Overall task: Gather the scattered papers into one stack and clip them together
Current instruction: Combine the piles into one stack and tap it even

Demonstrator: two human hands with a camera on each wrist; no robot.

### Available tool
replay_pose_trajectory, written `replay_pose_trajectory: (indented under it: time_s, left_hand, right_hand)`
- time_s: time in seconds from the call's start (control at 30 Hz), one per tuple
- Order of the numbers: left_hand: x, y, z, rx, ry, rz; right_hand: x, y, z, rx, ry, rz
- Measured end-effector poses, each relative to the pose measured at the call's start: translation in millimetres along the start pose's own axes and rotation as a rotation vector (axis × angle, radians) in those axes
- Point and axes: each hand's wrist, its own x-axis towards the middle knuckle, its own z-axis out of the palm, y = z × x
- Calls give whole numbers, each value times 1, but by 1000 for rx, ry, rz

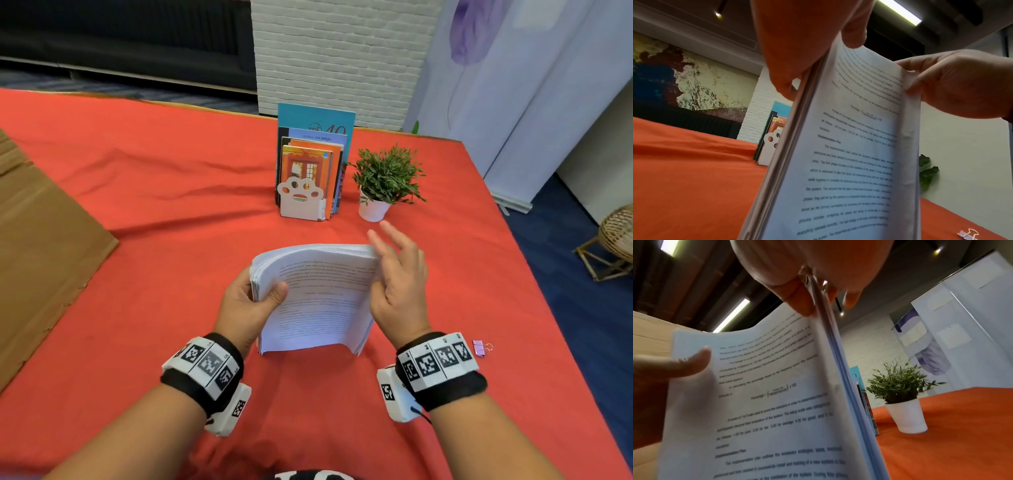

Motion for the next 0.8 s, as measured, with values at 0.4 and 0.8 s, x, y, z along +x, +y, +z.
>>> replay_pose_trajectory:
  time_s: [0.4,0.8]
  left_hand:
    - [0,6,-5,13,-49,18]
    - [-2,-2,-4,33,45,-63]
  right_hand:
    - [-3,-21,-5,-473,-54,-21]
    - [3,-11,-2,103,-38,222]
